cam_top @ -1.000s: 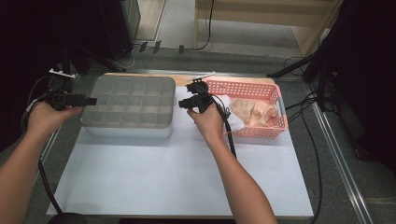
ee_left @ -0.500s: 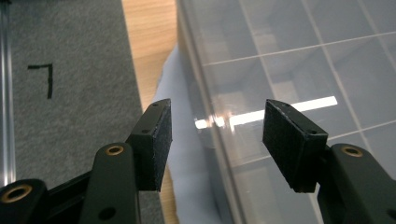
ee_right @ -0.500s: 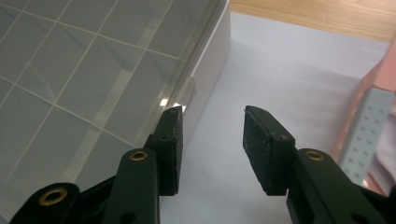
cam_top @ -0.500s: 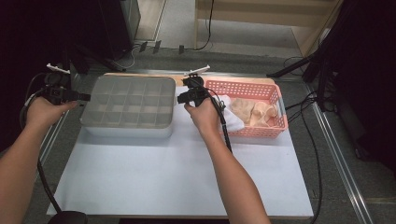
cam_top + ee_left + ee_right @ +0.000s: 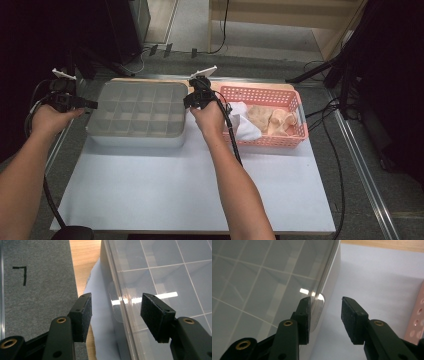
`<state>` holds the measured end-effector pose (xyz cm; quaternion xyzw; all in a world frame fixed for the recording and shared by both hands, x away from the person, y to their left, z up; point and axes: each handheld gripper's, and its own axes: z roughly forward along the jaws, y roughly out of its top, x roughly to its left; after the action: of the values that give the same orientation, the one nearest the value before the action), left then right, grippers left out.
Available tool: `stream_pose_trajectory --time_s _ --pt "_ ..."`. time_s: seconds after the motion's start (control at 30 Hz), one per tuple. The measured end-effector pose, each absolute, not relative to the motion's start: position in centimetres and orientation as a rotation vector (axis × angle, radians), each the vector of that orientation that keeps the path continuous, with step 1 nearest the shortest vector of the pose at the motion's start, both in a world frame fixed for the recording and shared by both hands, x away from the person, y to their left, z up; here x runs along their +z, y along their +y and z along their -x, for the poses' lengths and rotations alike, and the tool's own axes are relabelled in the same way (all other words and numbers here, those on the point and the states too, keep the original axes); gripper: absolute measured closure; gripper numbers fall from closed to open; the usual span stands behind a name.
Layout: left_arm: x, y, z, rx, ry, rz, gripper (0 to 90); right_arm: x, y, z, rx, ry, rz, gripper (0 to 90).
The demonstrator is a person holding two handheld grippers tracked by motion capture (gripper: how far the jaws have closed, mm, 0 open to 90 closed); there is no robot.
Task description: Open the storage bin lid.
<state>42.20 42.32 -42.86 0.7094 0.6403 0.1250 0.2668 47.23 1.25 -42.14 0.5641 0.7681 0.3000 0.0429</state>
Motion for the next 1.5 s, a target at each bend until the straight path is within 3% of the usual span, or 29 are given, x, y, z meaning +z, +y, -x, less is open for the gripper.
stream_pose_trajectory --time_s 0.43,0.9,1.5 --pt "-43.2 41.8 -42.5 0.282 1.706 -1.895 42.9 -42.7 2.7 -47.1 0.919 2.375 -1.752 59.7" --pt "-43.7 41.6 -42.6 0.192 1.706 -1.851 38.9 -43.2 3.2 -47.0 0.921 2.417 -1.755 47.1" --pt "-43.0 41.9 -42.3 0.177 1.772 -1.792 49.0 -42.5 2.6 -47.1 0.928 2.422 -1.789 58.2"
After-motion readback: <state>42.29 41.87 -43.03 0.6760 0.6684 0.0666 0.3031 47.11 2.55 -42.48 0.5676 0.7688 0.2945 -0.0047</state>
